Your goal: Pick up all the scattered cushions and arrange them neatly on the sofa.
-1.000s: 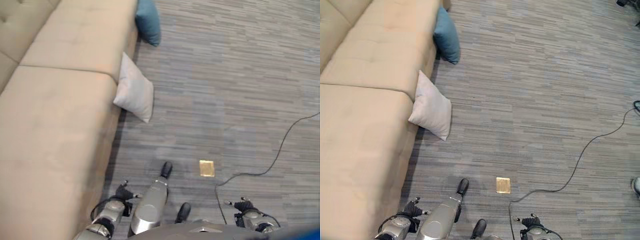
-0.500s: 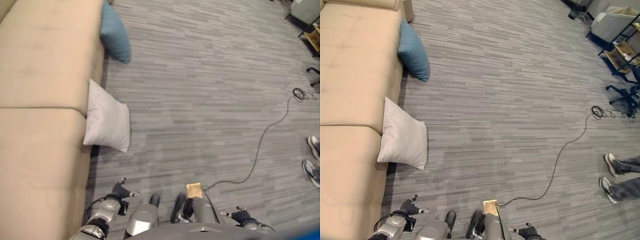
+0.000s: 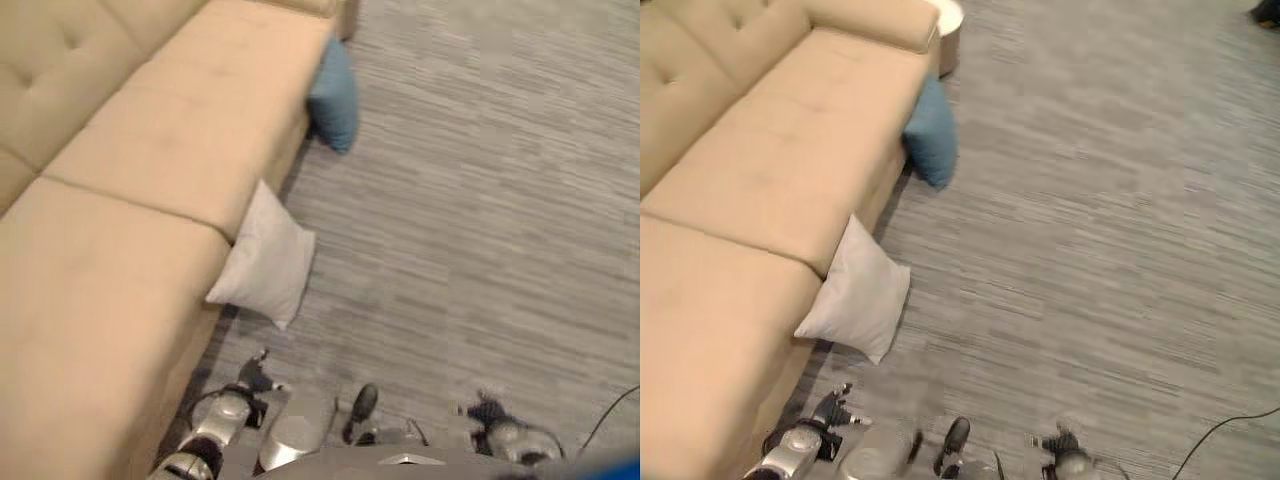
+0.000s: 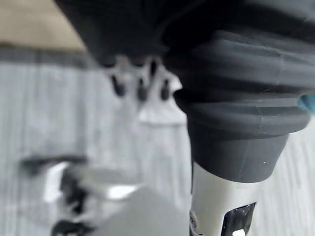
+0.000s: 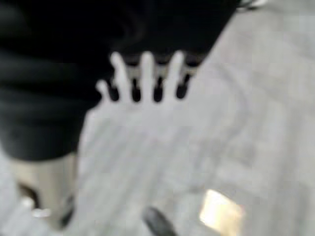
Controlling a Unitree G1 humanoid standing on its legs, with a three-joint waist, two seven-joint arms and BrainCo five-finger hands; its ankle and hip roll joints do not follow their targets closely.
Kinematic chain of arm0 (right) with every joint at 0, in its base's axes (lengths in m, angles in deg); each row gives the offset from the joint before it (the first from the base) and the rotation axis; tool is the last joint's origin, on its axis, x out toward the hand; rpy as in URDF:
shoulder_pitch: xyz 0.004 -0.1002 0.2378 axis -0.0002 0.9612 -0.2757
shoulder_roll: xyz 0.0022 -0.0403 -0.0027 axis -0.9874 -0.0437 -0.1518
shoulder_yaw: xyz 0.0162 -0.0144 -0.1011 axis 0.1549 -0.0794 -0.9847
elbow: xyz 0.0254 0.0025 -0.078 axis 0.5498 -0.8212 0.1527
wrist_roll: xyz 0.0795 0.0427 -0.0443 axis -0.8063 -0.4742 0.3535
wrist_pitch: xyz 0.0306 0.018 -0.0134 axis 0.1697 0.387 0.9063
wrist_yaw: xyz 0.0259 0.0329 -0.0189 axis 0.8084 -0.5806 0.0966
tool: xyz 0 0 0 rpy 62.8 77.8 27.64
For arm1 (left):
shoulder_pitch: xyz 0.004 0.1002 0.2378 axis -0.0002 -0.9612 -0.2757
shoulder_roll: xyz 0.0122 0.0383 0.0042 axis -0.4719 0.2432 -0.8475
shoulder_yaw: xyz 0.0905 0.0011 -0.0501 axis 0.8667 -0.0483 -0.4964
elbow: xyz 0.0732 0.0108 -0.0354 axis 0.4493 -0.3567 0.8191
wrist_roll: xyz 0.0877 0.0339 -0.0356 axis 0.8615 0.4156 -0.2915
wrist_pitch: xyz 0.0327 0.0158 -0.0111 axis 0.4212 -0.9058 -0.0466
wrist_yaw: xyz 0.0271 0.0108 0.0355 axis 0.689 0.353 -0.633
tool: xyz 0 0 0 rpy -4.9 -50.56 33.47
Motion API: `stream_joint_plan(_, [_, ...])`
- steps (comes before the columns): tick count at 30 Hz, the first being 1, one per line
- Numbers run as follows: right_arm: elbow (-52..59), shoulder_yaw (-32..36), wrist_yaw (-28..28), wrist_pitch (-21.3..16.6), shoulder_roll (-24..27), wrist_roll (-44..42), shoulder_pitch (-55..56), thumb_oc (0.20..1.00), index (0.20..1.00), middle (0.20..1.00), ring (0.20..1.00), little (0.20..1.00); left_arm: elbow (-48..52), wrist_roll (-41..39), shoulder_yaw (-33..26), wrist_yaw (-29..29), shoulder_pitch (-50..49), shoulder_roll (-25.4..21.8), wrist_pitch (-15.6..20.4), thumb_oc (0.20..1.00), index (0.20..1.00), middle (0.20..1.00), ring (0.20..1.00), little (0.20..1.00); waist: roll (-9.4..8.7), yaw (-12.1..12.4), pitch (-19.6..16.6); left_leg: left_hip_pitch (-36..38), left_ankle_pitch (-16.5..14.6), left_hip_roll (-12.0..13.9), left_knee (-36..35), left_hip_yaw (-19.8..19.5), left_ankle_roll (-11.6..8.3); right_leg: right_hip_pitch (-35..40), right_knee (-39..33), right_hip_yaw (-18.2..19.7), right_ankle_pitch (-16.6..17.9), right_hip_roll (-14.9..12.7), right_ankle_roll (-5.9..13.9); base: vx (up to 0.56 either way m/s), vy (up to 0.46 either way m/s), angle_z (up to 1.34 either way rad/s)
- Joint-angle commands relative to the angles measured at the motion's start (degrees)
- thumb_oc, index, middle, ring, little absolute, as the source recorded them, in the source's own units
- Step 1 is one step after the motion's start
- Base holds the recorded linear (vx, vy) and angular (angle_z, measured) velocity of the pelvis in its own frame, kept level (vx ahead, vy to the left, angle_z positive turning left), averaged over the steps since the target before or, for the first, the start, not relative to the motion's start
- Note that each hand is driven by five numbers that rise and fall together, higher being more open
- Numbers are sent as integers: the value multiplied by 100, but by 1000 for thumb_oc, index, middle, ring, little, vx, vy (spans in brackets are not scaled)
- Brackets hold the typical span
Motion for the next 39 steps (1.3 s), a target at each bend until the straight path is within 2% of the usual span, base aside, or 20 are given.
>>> stream_joint_plan(1, [92,10,-211,-79,253,-162,245,1000,1000,1000,1000,1000,207,-167,38,-42,304,33,150,1000,1000,1000,1000,1000,12,152,127,766,316,-301,-2155,408,214,333,-117,-145,-154,-304,1155,478,20,64])
stream_joint_plan(3, [169,-3,-233,-121,226,-157,285,1000,1000,1000,1000,1000,238,-141,-7,-44,267,18,128,1000,1000,1000,1000,1000,73,166,-8,714,818,-274,-3120,815,141,476,-209,-240,-300,-109,1169,300,47,37])
stream_joint_plan(4, [164,-37,-211,-109,200,-117,313,1000,1000,1000,1000,1000,234,-139,-58,-23,241,-5,110,1000,1000,1000,1000,1000,75,218,-70,774,964,-280,-3430,864,159,565,-168,-142,-367,1,1135,350,94,18])
stream_joint_plan(7, [142,-140,-143,-103,45,9,351,1000,1000,1000,1000,1000,154,-195,-137,-14,99,-113,88,1000,1000,1000,1000,1000,-73,260,-150,1161,1044,-545,-3717,412,269,458,502,-43,-398,9,1232,275,116,-22])
stream_joint_plan(9, [194,-122,-81,-91,-14,84,398,1000,1000,1000,1000,1000,160,-224,-208,-10,3,-181,79,1000,1000,1000,1000,1000,-89,206,-224,1517,962,-431,-3955,347,352,244,1306,-148,-345,-109,1465,209,137,-52])
stream_joint_plan(11, [240,-169,-31,-87,-61,225,384,1000,1000,1000,1000,1000,211,-223,-247,-51,-14,-250,79,1000,1000,1000,1000,1000,49,67,-165,1753,944,-350,-4045,206,448,-194,2480,-113,98,-219,1748,150,169,-9])
stream_joint_plan(13, [269,-134,-17,-70,-52,264,358,1000,1000,1000,1000,1000,232,-205,-242,-94,-11,-234,91,1000,1000,1000,1000,1000,256,-111,-189,1958,957,-227,-4236,54,514,-600,3093,-20,257,-257,1824,171,109,14])
stream_joint_plan(17, [349,-141,-19,-121,8,262,313,1000,1000,1000,1000,1000,210,-137,-167,-125,50,-147,142,1000,1000,1000,1000,1000,447,-277,-174,2333,849,-220,-4464,-247,482,-658,2185,368,-176,-565,1556,255,-33,61])
stream_joint_plan(20, [370,-97,-34,-117,90,140,245,1000,1000,1000,1000,1000,190,-134,-58,-188,204,-71,152,1000,1000,1000,1000,1000,559,-409,-236,2500,675,-274,-4420,-754,398,-891,1549,1237,-115,-663,1467,331,-124,89])
stream_joint_plan(21, [353,-107,-60,-111,148,134,250,1000,1000,1000,1000,1000,192,-164,-12,-214,284,-40,176,1000,1000,1000,1000,1000,592,-474,-247,2556,647,-289,-4435,-917,356,-946,1383,1345,37,-744,1501,296,-115,83])
stream_joint_plan(25, [282,-121,-92,-63,204,207,226,1000,1000,1000,1000,1000,68,-281,18,-277,239,138,207,1000,1000,1000,1000,1000,616,-544,-296,2750,577,-237,-4514,-1275,139,-766,1223,1043,-54,-688,1471,303,-199,87])
stream_joint_plan(26, [282,-119,-123,-92,251,202,216,1000,1000,1000,1000,1000,71,-340,68,-278,286,224,205,1000,1000,1000,1000,1000,650,-574,-333,2700,683,-143,-4514,-1502,-74,-660,1000,874,-165,-601,1418,283,-328,141])
stream_joint_plan(28, [284,-142,-160,-131,350,188,140,1000,1000,1000,1000,1000,106,-386,136,-267,329,310,206,1000,1000,1000,1000,1000,655,-598,-345,2508,868,-74,-4513,-1596,-224,-486,679,540,-194,-564,1325,189,-268,142])
stream_joint_plan(29, [286,-139,-181,-149,409,178,103,1000,1000,1000,1000,1000,123,-411,174,-276,368,348,214,1000,1000,1000,1000,1000,657,-612,-329,2379,939,-32,-4488,-1476,-269,-404,550,390,-191,-569,1296,132,-246,54])
stream_joint_plan(32, [431,-182,-263,-167,581,139,13,1000,1000,1000,1000,1000,252,-444,280,-317,547,496,253,1000,1000,1000,1000,1000,532,-724,-269,1853,881,273,-4204,515,-216,-79,76,-401,-116,-753,1267,45,-227,153])
stream_joint_plan(33, [459,-219,-259,-175,582,141,-15,1000,1000,1000,1000,1000,296,-431,275,-302,549,500,266,1000,1000,1000,1000,1000,523,-702,-255,1897,763,323,-4088,776,-202,-17,27,-513,-118,-754,1237,3,-211,127])
stream_joint_plan(34, [326,-8,124,-55,1212,-46,-188,1000,1000,1000,1000,1000,260,-400,196,-158,562,369,305,1000,1000,1000,1000,1000,470,-700,-297,1966,700,333,-4000,902,-224,10,-5,-650,-133,-759,1220,103,-251,88])
stream_joint_plan(35, [438,-130,-129,-334,1022,-7,-142,1000,1000,1000,1000,1000,355,-398,234,-155,524,398,333,1000,1000,1000,1000,1000,515,-633,-318,2141,508,426,-3850,968,-269,138,-55,-772,-251,-682,1205,85,-202,73])
stream_joint_plan(36, [500,-92,28,-143,982,-2,-47,1000,1000,1000,1000,1000,333,-367,177,-147,484,363,328,1000,1000,1000,1000,1000,514,-707,-353,2287,486,524,-3824,1219,-272,107,-43,-803,-268,-673,1193,69,-177,72])
stream_joint_plan(39, [485,-97,-105,-204,996,-24,-150,1000,1000,1000,1000,1000,341,-288,224,-103,562,426,315,1000,1000,1000,1000,1000,558,-702,-435,2596,536,792,-3649,1571,-365,140,-103,-1359,-271,-740,1153,-41,-145,114])
